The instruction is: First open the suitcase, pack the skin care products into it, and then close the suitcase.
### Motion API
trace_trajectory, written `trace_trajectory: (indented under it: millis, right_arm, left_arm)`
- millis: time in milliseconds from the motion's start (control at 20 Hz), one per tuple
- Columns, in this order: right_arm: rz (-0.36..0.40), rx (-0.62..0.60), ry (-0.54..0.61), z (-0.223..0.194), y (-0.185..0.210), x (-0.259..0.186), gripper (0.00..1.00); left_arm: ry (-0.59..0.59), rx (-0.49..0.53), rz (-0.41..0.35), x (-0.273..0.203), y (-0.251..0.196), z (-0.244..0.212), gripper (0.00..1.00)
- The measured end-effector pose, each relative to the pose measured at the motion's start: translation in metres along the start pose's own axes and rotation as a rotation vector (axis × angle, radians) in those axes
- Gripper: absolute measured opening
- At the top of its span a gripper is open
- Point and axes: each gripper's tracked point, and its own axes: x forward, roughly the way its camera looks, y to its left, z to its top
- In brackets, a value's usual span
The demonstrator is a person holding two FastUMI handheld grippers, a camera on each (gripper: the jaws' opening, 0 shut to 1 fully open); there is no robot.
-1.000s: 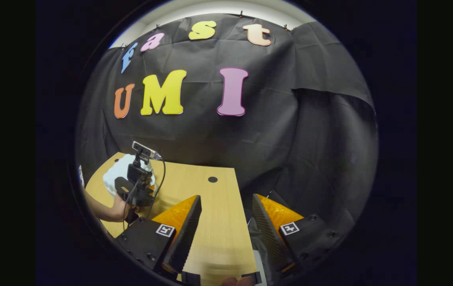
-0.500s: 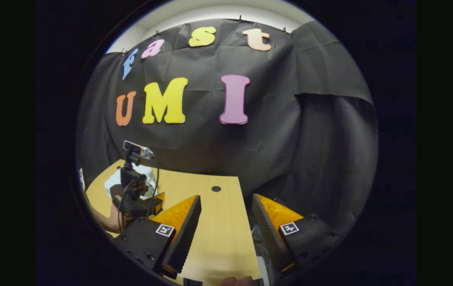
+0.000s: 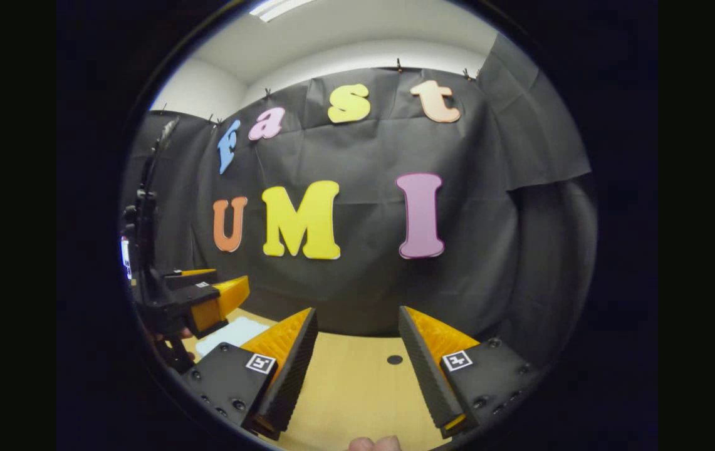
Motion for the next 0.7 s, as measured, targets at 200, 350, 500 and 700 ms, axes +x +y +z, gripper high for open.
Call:
trace_trajectory:
  millis: [200,350,500,700]
  right_arm:
    - [-0.038,0.001,-0.029,0.006,0.013,-0.003,0.78]
    - [-0.036,-0.003,-0.036,0.005,0.025,-0.005,0.78]
    - [-0.032,-0.015,-0.036,0.005,0.034,-0.003,0.77]
    - [-0.030,-0.023,-0.033,0.004,0.043,-0.004,0.78]
  left_arm:
    - [-0.017,-0.024,0.043,-0.024,0.016,0.013,0.98]
    - [-0.007,-0.037,0.047,-0.029,0.022,0.010,0.98]
    - [-0.009,-0.037,0.058,-0.033,0.030,0.011,0.98]
    - [-0.012,-0.022,0.056,-0.032,0.039,0.008,0.98]
